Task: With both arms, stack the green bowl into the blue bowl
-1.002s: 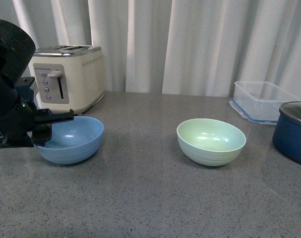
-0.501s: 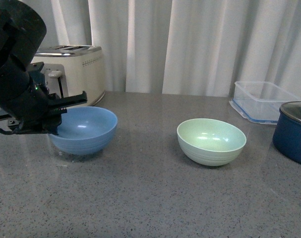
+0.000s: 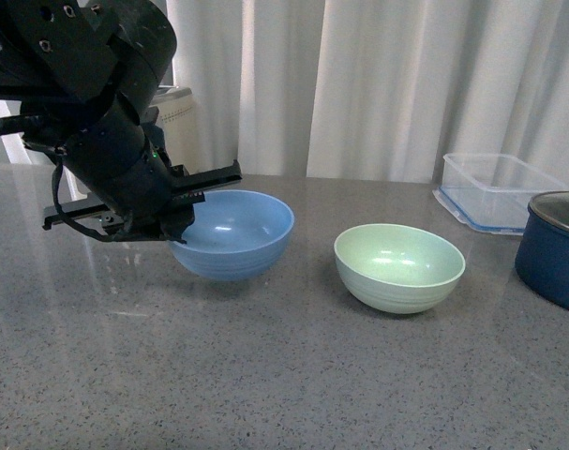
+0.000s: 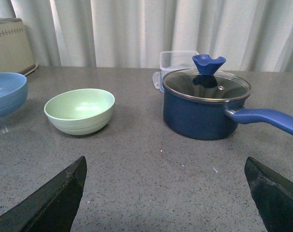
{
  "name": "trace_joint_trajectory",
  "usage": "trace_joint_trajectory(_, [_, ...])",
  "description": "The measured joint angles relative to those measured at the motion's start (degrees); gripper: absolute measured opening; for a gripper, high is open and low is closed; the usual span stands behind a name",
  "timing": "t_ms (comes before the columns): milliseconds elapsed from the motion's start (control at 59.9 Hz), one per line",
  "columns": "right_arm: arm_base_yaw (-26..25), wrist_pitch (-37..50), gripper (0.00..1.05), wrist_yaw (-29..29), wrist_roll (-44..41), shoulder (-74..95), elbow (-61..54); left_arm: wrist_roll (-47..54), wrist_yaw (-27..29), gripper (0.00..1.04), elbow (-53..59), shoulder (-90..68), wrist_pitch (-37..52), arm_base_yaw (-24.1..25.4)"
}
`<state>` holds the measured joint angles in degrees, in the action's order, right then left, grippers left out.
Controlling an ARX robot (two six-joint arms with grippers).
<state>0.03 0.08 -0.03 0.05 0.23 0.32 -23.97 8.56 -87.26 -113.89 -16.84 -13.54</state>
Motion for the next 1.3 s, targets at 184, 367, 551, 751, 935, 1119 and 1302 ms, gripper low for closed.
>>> trace_joint_trajectory(184, [0.00, 0.00, 0.95, 0.00, 0.00, 0.00, 0.00, -0.17, 0.00, 0.04, -1.73, -1.68, -0.07, -1.18])
trace_joint_trajectory(367, [0.00, 0.00, 0.95, 0.00, 0.00, 0.00, 0.00, -0.20, -0.02, 0.04, -2.69, -2.71, -0.07, -1.92])
trace_joint_trajectory(551, [0.00, 0.00, 0.95, 0.00, 0.00, 0.00, 0.00, -0.20, -0.04, 0.04, -3.89, -4.13, -0.07, -2.71])
trace_joint_trajectory(751, [0.00, 0.00, 0.95, 0.00, 0.00, 0.00, 0.00, -0.20, -0.09, 0.04, -5.27, -5.66, -0.09, -3.41])
trace_joint_trajectory(935, [0.00, 0.00, 0.95, 0.00, 0.00, 0.00, 0.00, -0.20, -0.11, 0.04, -5.88, -6.93, -0.07, -3.61])
trace_joint_trajectory(1119, [0.00, 0.00, 0.95, 0.00, 0.00, 0.00, 0.00, -0.31, -0.13, 0.04, -5.99, -7.93, -0.04, -3.58])
trace_joint_trajectory(1302, [0.00, 0.00, 0.95, 0.00, 0.00, 0.00, 0.00, -0.37, -0.63, 0.17, -6.05, -8.04, 0.44, -3.56])
